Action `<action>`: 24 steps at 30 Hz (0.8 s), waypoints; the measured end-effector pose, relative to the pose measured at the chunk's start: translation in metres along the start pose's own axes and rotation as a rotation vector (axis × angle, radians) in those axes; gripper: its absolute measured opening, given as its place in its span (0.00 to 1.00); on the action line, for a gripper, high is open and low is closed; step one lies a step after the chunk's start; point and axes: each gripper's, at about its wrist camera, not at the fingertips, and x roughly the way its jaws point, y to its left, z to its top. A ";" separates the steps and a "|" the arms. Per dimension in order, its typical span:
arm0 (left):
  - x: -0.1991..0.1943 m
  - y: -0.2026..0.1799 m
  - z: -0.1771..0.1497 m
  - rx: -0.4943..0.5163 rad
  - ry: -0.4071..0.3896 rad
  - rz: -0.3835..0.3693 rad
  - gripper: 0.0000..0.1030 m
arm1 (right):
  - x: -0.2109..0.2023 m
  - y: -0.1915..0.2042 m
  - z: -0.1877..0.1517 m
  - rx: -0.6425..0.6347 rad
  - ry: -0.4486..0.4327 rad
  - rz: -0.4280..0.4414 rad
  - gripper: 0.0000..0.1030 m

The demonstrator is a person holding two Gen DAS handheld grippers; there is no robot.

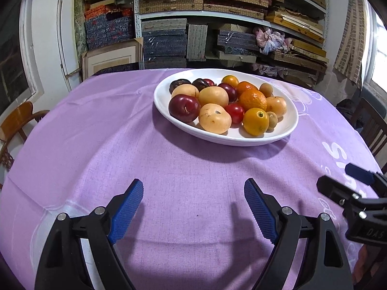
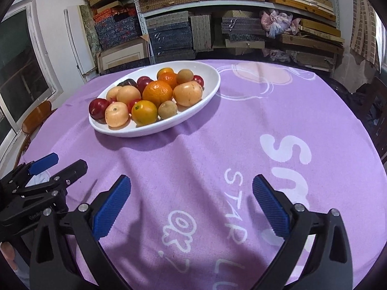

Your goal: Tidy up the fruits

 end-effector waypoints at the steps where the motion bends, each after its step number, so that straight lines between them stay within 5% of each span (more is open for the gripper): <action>1: 0.000 0.002 0.000 -0.012 -0.002 -0.002 0.84 | 0.001 0.000 -0.001 0.000 0.004 0.004 0.96; 9: 0.000 0.006 0.001 -0.031 -0.002 0.007 0.85 | 0.001 0.015 -0.007 -0.083 -0.006 -0.016 0.96; 11: -0.002 0.004 0.001 -0.017 -0.017 0.010 0.97 | 0.000 0.015 -0.007 -0.085 -0.011 -0.018 0.96; 24: -0.008 -0.007 0.000 0.045 -0.045 -0.033 0.97 | -0.002 0.012 -0.007 -0.083 -0.008 -0.019 0.96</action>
